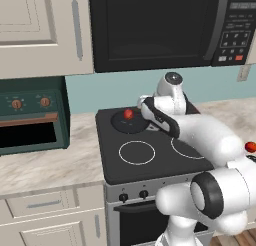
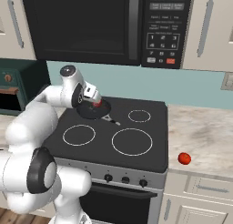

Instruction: Place the pan on the rear left burner on the stove. Then place the tomato and the onion in the pan and turn on the rear left burner.

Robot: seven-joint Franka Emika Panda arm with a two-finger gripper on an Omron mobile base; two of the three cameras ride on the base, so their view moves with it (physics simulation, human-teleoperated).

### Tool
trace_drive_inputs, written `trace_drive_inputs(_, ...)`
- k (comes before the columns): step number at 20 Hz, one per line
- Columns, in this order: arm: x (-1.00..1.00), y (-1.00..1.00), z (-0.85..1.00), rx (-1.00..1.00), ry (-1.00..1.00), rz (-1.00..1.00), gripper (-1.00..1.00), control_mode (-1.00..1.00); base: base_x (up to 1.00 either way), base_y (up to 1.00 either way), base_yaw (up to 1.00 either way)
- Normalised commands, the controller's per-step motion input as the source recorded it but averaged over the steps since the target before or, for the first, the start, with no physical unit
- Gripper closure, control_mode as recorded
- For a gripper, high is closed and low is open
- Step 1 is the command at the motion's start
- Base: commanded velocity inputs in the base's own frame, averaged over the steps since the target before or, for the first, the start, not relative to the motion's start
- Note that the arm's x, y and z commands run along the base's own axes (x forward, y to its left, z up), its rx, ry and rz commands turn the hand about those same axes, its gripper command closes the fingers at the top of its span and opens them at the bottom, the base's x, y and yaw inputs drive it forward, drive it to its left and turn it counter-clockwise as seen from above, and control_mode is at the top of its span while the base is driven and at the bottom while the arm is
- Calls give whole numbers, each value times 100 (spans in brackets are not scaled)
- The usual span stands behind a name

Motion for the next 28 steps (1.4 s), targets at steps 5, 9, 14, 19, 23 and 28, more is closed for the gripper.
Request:
trace_drive_inputs(5,-43,-60,14,0,13,-3,-100,-100,0,0,0)
trace_drive_inputs(9,-43,-55,1,0,14,-4,-100,-100,0,0,0)
trace_drive_inputs(14,-38,-56,0,0,12,-5,-100,-100,0,0,0)
trace_drive_inputs(19,-25,-50,0,-2,9,-5,-100,-100,0,0,0)
trace_drive_inputs(23,-13,-44,0,-3,6,-5,-100,-100,0,0,0)
trace_drive_inputs(28,-14,-48,0,-3,4,-3,-100,-100,0,0,0)
